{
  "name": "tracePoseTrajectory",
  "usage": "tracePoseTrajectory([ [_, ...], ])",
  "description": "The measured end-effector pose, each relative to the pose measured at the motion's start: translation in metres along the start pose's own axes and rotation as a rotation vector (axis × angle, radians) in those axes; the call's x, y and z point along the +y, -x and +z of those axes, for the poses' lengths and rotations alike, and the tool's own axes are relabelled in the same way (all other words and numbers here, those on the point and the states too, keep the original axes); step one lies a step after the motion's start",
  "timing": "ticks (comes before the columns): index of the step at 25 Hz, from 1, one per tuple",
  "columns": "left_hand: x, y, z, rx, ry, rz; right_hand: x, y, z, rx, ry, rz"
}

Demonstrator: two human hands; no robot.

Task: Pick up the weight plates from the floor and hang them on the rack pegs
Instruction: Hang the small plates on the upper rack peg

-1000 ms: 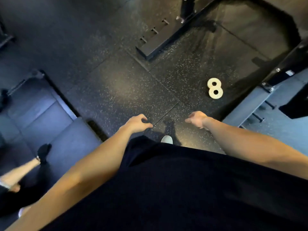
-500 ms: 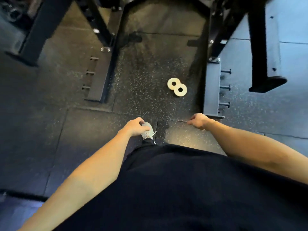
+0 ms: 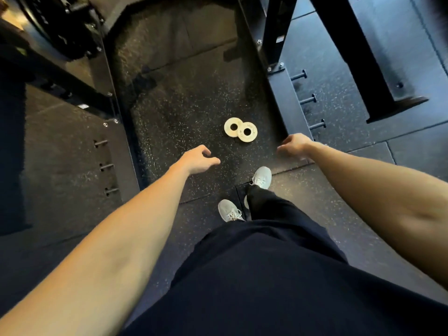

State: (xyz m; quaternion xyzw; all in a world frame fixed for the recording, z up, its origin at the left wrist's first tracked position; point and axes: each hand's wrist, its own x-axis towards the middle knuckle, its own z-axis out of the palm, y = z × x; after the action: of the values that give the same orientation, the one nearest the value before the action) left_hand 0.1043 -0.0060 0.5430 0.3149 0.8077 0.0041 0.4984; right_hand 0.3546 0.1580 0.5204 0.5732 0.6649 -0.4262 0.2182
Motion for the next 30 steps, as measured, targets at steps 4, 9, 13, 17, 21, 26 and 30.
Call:
tracePoseTrajectory([
  [4,0.036,-0.064,-0.028,-0.016,0.024,-0.028,-0.013,-0.060,-0.032,-0.022,-0.073,0.028],
  [9,0.054,-0.173,-0.025,-0.042,0.059,-0.038,-0.015,-0.156,-0.034,-0.022,-0.063,0.095],
  [13,0.048,-0.307,0.003,-0.076,0.033,-0.063,-0.007,-0.275,0.004,-0.050,-0.096,0.117],
  [17,0.026,-0.442,0.054,-0.078,-0.028,-0.081,0.015,-0.399,0.063,-0.051,-0.111,0.110],
  [21,-0.008,-0.577,0.137,-0.080,-0.026,-0.141,0.060,-0.528,0.141,-0.051,-0.032,0.109],
  [26,-0.035,-0.685,0.216,-0.036,0.084,-0.118,0.095,-0.632,0.218,-0.014,-0.069,0.120],
  [30,-0.042,-0.720,0.245,0.076,0.399,-0.151,0.096,-0.662,0.258,0.005,-0.215,0.137],
])
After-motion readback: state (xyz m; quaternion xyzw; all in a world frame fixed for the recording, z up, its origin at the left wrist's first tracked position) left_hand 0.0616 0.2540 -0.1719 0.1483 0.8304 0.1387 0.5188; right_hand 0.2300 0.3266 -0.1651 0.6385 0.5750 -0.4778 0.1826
